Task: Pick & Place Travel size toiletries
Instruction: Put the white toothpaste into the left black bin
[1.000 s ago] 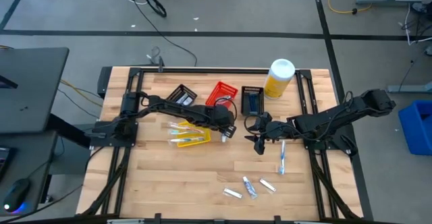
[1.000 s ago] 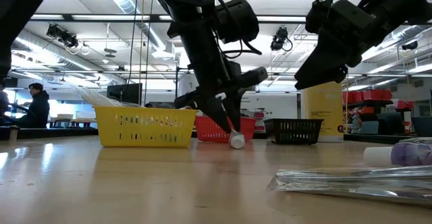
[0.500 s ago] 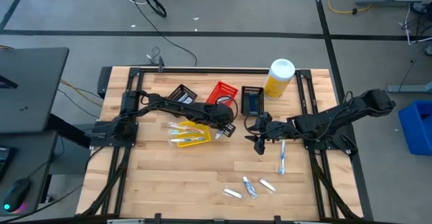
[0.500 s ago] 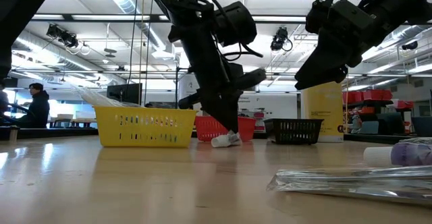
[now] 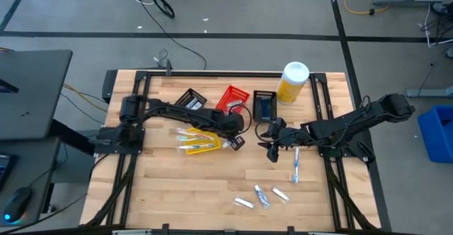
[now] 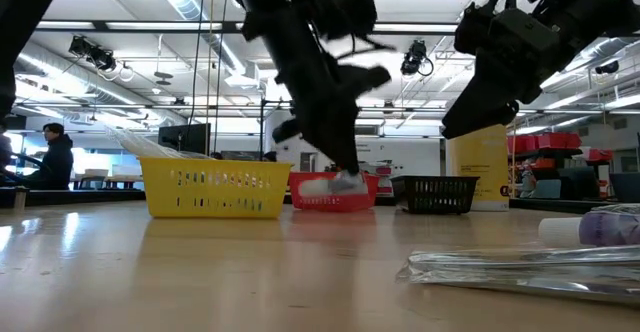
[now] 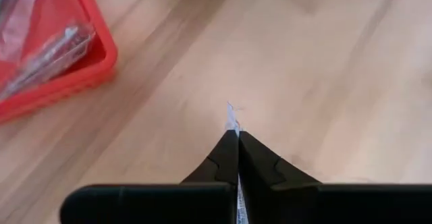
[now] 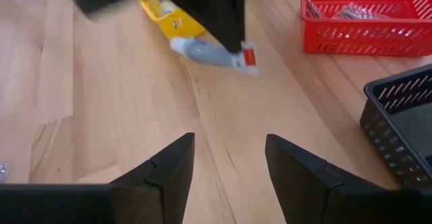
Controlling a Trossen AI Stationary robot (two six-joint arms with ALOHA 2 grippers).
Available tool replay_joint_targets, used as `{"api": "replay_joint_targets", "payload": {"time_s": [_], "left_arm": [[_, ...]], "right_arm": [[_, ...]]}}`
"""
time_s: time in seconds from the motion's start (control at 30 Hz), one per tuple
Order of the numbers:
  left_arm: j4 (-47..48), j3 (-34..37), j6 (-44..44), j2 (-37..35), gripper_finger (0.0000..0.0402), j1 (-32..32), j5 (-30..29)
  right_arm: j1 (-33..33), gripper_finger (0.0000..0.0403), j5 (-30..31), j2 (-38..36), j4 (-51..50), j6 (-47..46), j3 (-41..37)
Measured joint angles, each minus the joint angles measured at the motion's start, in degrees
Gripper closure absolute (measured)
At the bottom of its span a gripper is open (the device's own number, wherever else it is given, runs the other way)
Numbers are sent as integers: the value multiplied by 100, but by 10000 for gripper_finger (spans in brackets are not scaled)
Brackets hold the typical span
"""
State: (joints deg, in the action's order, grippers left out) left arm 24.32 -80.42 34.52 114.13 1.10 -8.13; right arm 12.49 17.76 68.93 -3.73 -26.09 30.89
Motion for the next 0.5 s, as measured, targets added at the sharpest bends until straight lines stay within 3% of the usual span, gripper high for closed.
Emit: {"api": "replay_joint_targets", "payload": {"time_s": [0.2,0.5], "left_arm": [[368,-10,-347,-769,398,4,-450],[2121,-2,-631,-1933,398,226,-1462]], "right_arm": [[0,212,0,0,-32,-50,0],[-2,213,-38,0,-12,-204,0]]}}
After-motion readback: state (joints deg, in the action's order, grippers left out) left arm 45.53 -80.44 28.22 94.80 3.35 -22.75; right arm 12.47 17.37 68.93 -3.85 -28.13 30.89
